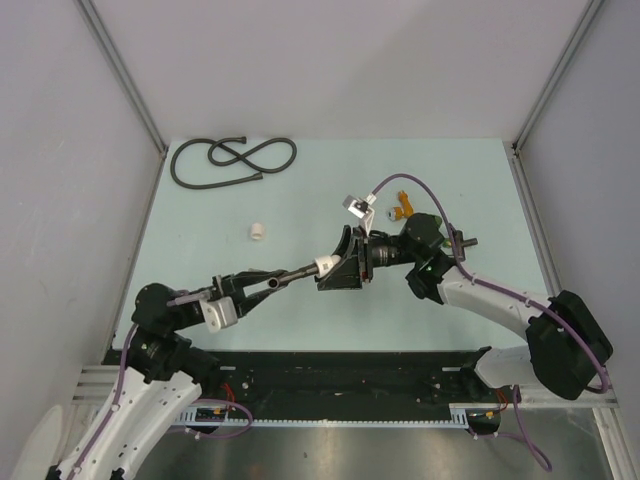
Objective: Install the water faucets
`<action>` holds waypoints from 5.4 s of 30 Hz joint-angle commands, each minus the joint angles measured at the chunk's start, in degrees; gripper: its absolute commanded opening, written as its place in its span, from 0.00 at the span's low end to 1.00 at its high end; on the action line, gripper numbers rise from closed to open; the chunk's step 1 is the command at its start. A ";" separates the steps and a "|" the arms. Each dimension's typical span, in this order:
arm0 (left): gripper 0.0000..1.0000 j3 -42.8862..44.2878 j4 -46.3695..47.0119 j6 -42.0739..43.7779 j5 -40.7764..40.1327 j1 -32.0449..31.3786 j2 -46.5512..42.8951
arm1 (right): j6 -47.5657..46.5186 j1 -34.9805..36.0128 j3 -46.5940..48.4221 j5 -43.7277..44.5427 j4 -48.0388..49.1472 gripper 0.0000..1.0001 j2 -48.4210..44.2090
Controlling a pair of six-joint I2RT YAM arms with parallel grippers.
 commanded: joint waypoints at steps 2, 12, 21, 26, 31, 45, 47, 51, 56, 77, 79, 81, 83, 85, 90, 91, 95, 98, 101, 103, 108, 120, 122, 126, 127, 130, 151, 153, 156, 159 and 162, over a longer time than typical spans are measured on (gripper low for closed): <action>0.00 3.64 -1.09 2.72 -1.70 0.33 0.13 | 6.11 -2.18 2.90 1.91 6.40 0.02 0.10; 0.00 0.30 10.43 -39.56 -20.33 0.33 1.45 | -15.59 -5.70 4.04 12.28 -17.57 0.77 -9.65; 0.00 -0.40 11.66 -64.18 -26.33 0.42 5.49 | -50.53 -2.81 3.52 25.73 -31.93 0.92 -19.49; 0.00 -2.16 17.37 -74.20 -21.50 0.50 9.62 | -61.14 1.32 0.18 30.83 -27.82 0.94 -20.64; 0.00 -3.92 23.27 -79.83 -18.41 0.59 12.26 | -64.13 2.12 -0.70 30.66 -25.43 0.93 -19.06; 0.00 -1.82 22.22 -77.39 -14.28 0.68 15.95 | -57.91 1.59 -0.62 19.78 -21.04 0.15 -18.09; 0.00 -0.68 20.12 -72.83 -13.41 0.68 16.13 | -55.36 1.42 -0.53 18.28 -19.64 0.07 -18.01; 0.01 3.62 15.55 -57.99 -12.26 0.68 14.99 | -45.18 -0.25 -0.35 14.76 -16.12 0.00 -17.13; 0.01 3.99 16.42 -36.80 -9.71 0.51 9.90 | -24.96 -3.68 0.26 12.30 -9.35 0.00 -14.58; 0.03 3.90 5.95 -0.42 6.67 -0.11 1.80 | 12.78 -6.58 2.02 2.27 4.72 0.12 -1.39; 0.01 3.46 9.28 -5.37 4.89 -0.02 1.72 | 10.59 -7.11 2.63 2.80 2.18 0.08 -2.18; 0.00 1.71 12.10 -11.62 4.00 -0.02 1.10 | 8.39 -7.20 3.42 3.85 -0.80 0.00 -3.32; 0.03 -0.65 16.49 -17.57 1.30 -0.02 0.14 | 6.36 -7.20 4.39 4.90 -3.71 0.00 -3.68; 0.15 -2.24 21.31 -22.59 -1.96 -0.02 -1.36 | 5.83 -7.20 4.39 5.08 -3.63 0.00 -3.85; 0.64 -3.83 20.29 -38.25 -17.94 -0.02 -3.73 | 2.40 -7.72 4.48 7.37 -5.91 0.00 -5.61; 0.67 -3.92 19.07 -38.79 -18.14 -0.02 -3.73 | 2.14 -7.81 4.57 7.81 -6.44 0.00 -6.22; 0.79 -3.31 16.78 -48.23 -22.79 -0.02 -3.82 | -1.72 -8.16 4.83 9.47 -9.25 0.00 -7.98; 0.84 -1.73 12.65 -59.75 -27.54 -0.02 -2.42 | -8.83 -8.16 4.92 12.98 -14.34 0.00 -10.17; 0.85 -0.06 9.13 -70.73 -27.82 -0.02 1.00 | -15.60 -8.08 5.01 16.41 -18.65 0.00 -11.85; 0.85 0.03 9.03 -76.12 -27.64 -0.02 3.81 | -20.33 -7.55 5.10 18.96 -20.94 0.00 -12.29; 0.86 1.35 9.30 -86.86 -27.20 -0.02 10.50 | -30.01 -4.22 5.18 25.29 -25.50 0.00 -13.52; 0.94 2.06 6.57 -94.33 -28.43 -0.11 16.75 | -49.79 8.52 5.18 42.26 -29.64 0.00 -15.63; 0.92 0.92 6.66 -95.39 -28.69 -0.11 16.48 | -51.73 9.67 5.10 44.28 -30.00 0.00 -15.63; 0.87 0.04 6.66 -96.01 -29.74 -0.11 16.04 | -58.84 14.50 5.10 48.49 -30.61 0.00 -15.46; 0.84 -0.49 6.75 -96.71 -30.10 -0.11 15.87 | -60.16 15.47 5.10 49.20 -30.79 0.00 -15.37; 0.79 -1.89 7.28 -97.76 -30.54 -0.11 15.78 | -62.45 17.49 5.01 51.84 -31.14 0.00 -14.84; 0.00 -14.99 28.62 -100.86 -35.19 -0.11 10.95 | -53.25 19.61 4.66 50.96 -28.60 0.00 -14.14; 0.00 -14.47 28.72 -95.87 -35.64 -0.11 9.37 | -46.34 18.30 4.66 50.53 -27.98 0.00 -13.88; 0.00 -13.68 28.98 -88.40 -36.07 -0.11 7.09 | -38.06 15.23 4.74 47.72 -26.66 0.00 -13.26; 0.00 -13.33 28.99 -80.14 -35.90 -0.11 4.98 | -25.76 11.45 4.92 40.97 -25.08 0.00 -11.77; 0.00 -13.50 29.42 -73.54 -34.59 -0.20 3.30 | -13.80 6.35 5.01 33.32 -22.45 0.00 -9.67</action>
